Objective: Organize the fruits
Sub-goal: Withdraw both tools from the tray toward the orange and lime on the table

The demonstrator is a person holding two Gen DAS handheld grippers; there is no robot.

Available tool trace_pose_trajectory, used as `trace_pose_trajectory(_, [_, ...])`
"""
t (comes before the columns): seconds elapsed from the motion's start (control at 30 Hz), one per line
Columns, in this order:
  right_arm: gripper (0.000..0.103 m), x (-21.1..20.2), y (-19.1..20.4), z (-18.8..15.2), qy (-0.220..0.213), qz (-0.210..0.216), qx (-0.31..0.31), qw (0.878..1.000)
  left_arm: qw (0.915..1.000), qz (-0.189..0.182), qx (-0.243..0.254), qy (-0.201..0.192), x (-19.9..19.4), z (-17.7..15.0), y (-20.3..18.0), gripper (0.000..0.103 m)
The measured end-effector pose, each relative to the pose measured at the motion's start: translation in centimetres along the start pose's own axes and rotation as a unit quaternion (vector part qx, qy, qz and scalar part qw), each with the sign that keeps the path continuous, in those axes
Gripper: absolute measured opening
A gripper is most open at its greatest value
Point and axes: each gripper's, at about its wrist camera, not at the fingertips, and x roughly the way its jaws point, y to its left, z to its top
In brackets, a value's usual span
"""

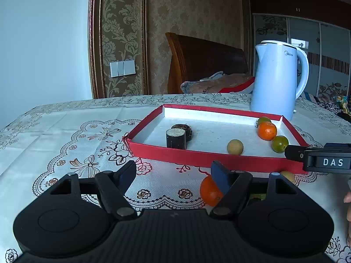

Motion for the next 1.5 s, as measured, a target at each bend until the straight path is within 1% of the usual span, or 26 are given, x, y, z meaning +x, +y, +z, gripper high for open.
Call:
trace_pose_trajectory(0.13, [0.103,0.2,0.0,0.0,0.004,-0.001,0.001,1.0,0.9999,-0.014,0.003,-0.001,-0.6,-0.3,0.0,0.075])
trace_pose_trajectory(0.2, [0.103,0.2,0.1,0.0,0.003,-0.002,-0.002,1.0,0.9999,-0.011,0.007,-0.004,-0.5,-0.3,-0.2,0.075])
trace_pose_trajectory(0.27, [0.103,0.2,0.2,0.0,0.004,-0.003,-0.004,1.0,0.9999,-0.005,0.011,0.005,-0.1,-0.3,-0.4,0.075])
trace_pose_trajectory(0.33, [0.103,0.2,0.2,-0.1,0.006,-0.003,-0.005,1.0,0.9998,-0.01,0.009,0.014,0.3,-0.3,-0.3,0.075])
trace_pose_trajectory(0.47, [0.103,0.3,0.3,-0.1,0.007,-0.003,-0.008,1.0,0.9997,-0.02,0.002,0.017,0.6,-0.2,-0.4,0.075])
trace_pose_trajectory(0.53, [0.103,0.3,0.4,-0.1,0.007,-0.003,-0.011,1.0,0.9995,-0.022,0.005,0.023,1.1,-0.2,-0.7,0.075])
trace_pose_trajectory(0.77, [0.103,0.4,0.5,-0.1,0.009,-0.005,-0.012,1.0,0.9973,-0.047,0.027,0.049,2.3,-0.2,-1.8,0.075])
trace_pose_trajectory(0.83, [0.103,0.3,0.5,-0.1,0.008,-0.005,-0.013,1.0,0.9969,-0.046,0.031,0.056,2.5,-0.3,-2.0,0.078])
trace_pose_trajectory(0.9, [0.103,0.3,0.5,-0.1,0.007,-0.005,-0.012,1.0,0.9972,-0.043,0.027,0.054,2.5,-0.3,-1.8,0.079])
trace_pose_trajectory(1.0, [0.103,0.1,0.4,-0.1,0.002,-0.005,-0.01,1.0,0.999,-0.014,0.023,0.035,2.1,-0.3,-1.4,0.085])
trace_pose_trajectory(1.07, [0.103,-0.3,0.7,-0.1,-0.003,-0.001,-0.022,1.0,0.9995,0.009,0.025,0.018,1.7,-0.2,-1.2,0.085])
trace_pose_trajectory(1.13, [0.103,-0.9,1.1,-0.4,-0.006,0.006,-0.041,0.999,0.9985,0.046,0.029,0.002,1.6,-0.2,-1.0,0.086])
trace_pose_trajectory(1.17, [0.103,-1.3,1.2,-0.5,-0.008,0.01,-0.047,0.999,0.9969,0.071,0.034,-0.006,1.6,-0.1,-1.0,0.085])
trace_pose_trajectory(1.2, [0.103,-1.7,1.2,-0.6,-0.008,0.014,-0.051,0.999,0.9954,0.088,0.038,-0.01,1.5,-0.1,-1.0,0.085])
trace_pose_trajectory(1.23, [0.103,-2.2,1.2,-0.7,-0.009,0.019,-0.057,0.998,0.9948,0.095,0.037,-0.01,1.6,0.0,-0.9,0.085])
trace_pose_trajectory(1.33, [0.103,-3.3,1.3,-1.3,-0.003,0.032,-0.082,0.996,0.9946,0.1,0.023,-0.01,1.5,0.3,-0.4,0.085])
trace_pose_trajectory(1.43, [0.103,-4.3,2.0,-2.1,0.011,0.06,-0.123,0.991,0.9945,0.103,0.019,-0.009,1.5,0.3,-0.1,0.085])
trace_pose_trajectory(1.5, [0.103,-5.1,2.8,-2.5,0.002,0.067,-0.142,0.988,0.9942,0.106,0.018,-0.007,1.5,0.3,-0.1,0.085])
